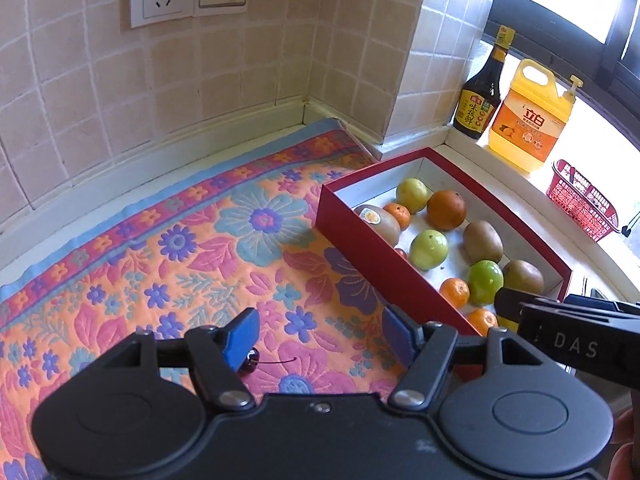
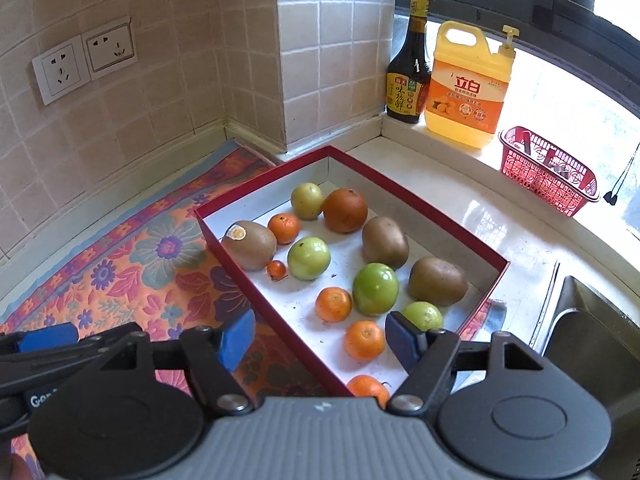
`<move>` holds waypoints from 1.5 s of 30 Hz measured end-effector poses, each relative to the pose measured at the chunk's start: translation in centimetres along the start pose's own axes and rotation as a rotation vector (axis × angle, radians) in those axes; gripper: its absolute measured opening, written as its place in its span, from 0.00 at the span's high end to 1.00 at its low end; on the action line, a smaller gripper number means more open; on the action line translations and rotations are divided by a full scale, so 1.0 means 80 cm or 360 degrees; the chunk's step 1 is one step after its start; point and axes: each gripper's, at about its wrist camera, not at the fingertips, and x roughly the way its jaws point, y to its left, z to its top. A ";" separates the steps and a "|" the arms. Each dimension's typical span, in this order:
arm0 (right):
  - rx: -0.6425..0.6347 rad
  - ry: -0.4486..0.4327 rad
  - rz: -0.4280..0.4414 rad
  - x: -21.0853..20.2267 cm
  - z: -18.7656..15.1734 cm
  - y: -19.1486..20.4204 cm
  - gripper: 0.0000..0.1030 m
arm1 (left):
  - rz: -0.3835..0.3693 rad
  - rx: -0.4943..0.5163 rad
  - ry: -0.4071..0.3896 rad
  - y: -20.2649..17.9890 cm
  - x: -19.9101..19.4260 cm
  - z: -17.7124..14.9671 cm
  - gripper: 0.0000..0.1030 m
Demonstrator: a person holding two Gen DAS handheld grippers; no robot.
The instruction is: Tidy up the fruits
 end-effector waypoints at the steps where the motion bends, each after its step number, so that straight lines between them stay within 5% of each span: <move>1: -0.0004 0.0001 -0.0002 0.000 -0.001 0.001 0.28 | -0.0001 0.0013 -0.0006 -0.001 -0.001 0.000 0.22; 45: -0.0031 -0.0006 0.0034 -0.011 -0.014 0.013 0.23 | 0.0090 0.0025 -0.0011 0.000 -0.018 -0.010 0.22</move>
